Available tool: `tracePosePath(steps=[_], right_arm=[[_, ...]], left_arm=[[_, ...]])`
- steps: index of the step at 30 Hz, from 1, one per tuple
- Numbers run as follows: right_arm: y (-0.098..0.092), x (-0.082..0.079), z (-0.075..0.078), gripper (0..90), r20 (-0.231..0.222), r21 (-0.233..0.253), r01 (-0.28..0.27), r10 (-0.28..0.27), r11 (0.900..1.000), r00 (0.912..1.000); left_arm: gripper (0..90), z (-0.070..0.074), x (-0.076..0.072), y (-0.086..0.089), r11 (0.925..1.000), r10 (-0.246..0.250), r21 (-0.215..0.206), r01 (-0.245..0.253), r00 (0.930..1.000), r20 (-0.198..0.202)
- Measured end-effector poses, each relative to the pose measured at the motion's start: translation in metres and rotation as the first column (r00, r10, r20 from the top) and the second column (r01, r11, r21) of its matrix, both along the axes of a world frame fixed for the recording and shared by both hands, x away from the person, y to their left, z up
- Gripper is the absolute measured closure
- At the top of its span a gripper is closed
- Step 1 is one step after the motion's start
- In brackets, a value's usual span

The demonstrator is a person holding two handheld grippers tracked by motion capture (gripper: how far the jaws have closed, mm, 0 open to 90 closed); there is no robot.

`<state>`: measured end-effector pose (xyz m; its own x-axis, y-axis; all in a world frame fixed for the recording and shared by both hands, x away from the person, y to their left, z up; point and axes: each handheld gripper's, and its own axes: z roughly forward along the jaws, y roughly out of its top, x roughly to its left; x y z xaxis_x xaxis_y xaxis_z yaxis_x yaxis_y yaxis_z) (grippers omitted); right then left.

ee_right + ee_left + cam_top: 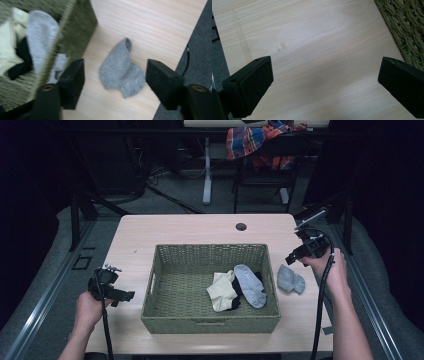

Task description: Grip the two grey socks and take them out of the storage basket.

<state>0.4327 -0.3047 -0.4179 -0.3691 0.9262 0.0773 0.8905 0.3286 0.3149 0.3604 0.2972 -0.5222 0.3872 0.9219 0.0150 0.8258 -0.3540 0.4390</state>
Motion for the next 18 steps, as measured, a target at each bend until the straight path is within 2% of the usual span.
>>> tracePosePath(steps=[4, 9, 10, 13, 17, 18], right_arm=[[0.017, -0.005, 0.017, 17.9, 0.040, 0.026, -0.050, 0.049, 0.998, 0.9980], [0.042, -0.016, 0.033, 11.7, 0.081, 0.026, -0.141, 0.138, 0.990, 0.9871], [0.047, -0.017, 0.034, 10.5, 0.094, 0.032, -0.150, 0.146, 0.988, 0.9848], [0.061, -0.020, 0.037, 6.4, 0.095, 0.028, -0.192, 0.189, 0.981, 0.9774], [0.082, -0.022, 0.034, 5.1, 0.098, 0.050, -0.231, 0.225, 0.972, 0.9694], [0.085, -0.022, 0.033, 4.9, 0.090, 0.043, -0.244, 0.239, 0.969, 0.9668]], left_arm=[[0.1, 0.000, -0.001, 0.003, 1.0000, 0.004, -0.001, -0.004, 1.0000, -0.002], [0.1, 0.000, -0.001, -0.001, 1.0000, 0.002, 0.000, -0.002, 1.0000, 0.003], [0.1, 0.000, -0.001, -0.001, 1.0000, 0.002, 0.000, -0.002, 1.0000, 0.003], [0.1, 0.000, -0.001, 0.001, 1.0000, 0.008, -0.001, -0.008, 1.0000, 0.006], [0.1, 0.000, -0.001, 0.001, 1.0000, 0.005, -0.003, -0.005, 1.0000, 0.000], [0.1, 0.000, 0.000, 0.001, 1.0000, 0.001, 0.001, -0.001, 1.0000, -0.002]])
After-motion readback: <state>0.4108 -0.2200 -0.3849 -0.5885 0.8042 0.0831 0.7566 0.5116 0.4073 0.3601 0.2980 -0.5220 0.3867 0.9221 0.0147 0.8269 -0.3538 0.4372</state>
